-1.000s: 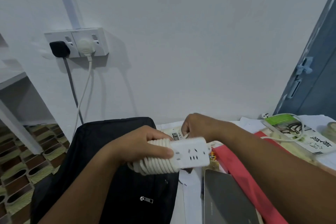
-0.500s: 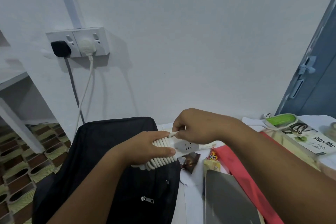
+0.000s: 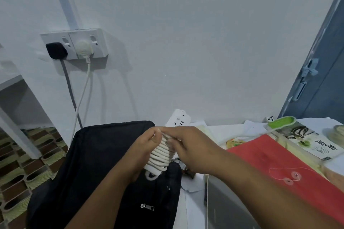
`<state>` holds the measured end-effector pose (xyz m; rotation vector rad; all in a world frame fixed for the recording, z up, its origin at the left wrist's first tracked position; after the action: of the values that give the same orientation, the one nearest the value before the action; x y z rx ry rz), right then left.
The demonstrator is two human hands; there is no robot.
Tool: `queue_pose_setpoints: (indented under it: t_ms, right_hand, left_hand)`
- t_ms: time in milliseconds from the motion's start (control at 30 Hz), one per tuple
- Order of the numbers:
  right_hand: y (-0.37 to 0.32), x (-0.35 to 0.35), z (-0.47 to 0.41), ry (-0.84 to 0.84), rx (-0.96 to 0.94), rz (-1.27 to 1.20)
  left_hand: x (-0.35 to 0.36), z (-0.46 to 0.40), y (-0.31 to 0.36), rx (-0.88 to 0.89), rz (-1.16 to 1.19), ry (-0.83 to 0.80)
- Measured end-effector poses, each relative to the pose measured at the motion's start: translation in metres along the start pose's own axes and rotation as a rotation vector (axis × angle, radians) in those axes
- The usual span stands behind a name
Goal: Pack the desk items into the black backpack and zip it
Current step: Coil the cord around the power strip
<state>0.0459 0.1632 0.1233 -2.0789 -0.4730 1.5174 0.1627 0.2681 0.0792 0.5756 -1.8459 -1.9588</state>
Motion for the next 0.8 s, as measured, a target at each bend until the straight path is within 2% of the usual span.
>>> queue_pose_setpoints:
  t_ms: [100, 300, 500, 533, 667, 800]
  right_hand:
    - [-0.004, -0.003, 0.002, 0.019, 0.011, -0.121]
    - [-0.003, -0.013, 0.007, 0.088, 0.166, -0.351]
    - [-0.037, -0.001, 0.018, 0.187, 0.187, -0.825]
    - [-0.039, -0.002, 0.016, 0.205, 0.166, -0.794]
    - [-0.026, -0.017, 0.012, 0.226, 0.073, -0.421]
    - [0.005, -0.018, 0.011, 0.220, 0.086, -0.383]
  left_hand:
    - [-0.004, 0.005, 0.008, 0.021, 0.061, -0.047]
    - [-0.008, 0.005, 0.012, 0.081, 0.084, 0.034]
    - [-0.005, 0.010, 0.013, 0.102, 0.252, -0.044]
    - [-0.007, 0.010, 0.014, 0.098, 0.262, -0.039]
    - [-0.027, 0.012, 0.018, 0.058, 0.299, 0.103]
    - [-0.030, 0.020, 0.016, 0.053, 0.192, 0.081]
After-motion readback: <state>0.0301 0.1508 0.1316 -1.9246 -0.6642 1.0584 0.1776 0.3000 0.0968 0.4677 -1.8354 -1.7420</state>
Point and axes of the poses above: each hand's wrist, its own z-axis away from the middle knuckle, its own x-axis out of the palm, y = z × x, the point moved 3 cm from there along -z, towards the middle knuckle
